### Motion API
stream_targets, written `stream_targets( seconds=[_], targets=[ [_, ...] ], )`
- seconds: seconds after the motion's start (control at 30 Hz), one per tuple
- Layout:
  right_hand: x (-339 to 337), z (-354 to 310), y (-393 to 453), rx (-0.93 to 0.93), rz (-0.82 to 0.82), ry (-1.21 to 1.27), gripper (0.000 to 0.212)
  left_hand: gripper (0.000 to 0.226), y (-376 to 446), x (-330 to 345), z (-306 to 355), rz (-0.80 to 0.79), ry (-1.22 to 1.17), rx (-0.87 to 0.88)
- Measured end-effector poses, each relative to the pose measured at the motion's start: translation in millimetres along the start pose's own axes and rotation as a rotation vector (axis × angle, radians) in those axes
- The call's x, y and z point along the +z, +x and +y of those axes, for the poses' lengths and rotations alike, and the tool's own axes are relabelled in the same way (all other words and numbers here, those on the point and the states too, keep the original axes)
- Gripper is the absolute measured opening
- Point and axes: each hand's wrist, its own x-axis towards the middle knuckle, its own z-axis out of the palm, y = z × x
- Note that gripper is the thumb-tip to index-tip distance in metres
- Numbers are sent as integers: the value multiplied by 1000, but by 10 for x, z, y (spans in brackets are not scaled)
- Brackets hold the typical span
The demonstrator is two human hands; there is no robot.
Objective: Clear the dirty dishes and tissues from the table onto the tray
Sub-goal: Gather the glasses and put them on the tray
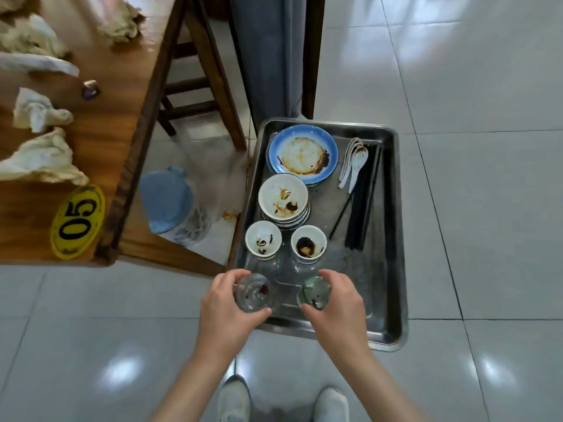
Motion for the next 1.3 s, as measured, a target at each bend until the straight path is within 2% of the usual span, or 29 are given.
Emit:
stream_targets(
  seconds=[0.5, 0.8, 1.0, 1.3],
  targets=[
    [563, 83, 243, -18, 149, 7, 41, 67, 307, 411, -314, 48, 0, -45],
    [664, 74, 246, 7, 158, -13, 55, 65, 365, 453, -368, 48, -23, -42],
    [659, 59, 225, 8, 155, 0, 55, 66, 365, 459, -384, 37, -33, -43],
    [547, 54, 155, -13, 124, 20, 65, 88, 306, 400, -349, 11, -6, -67]
  ],
)
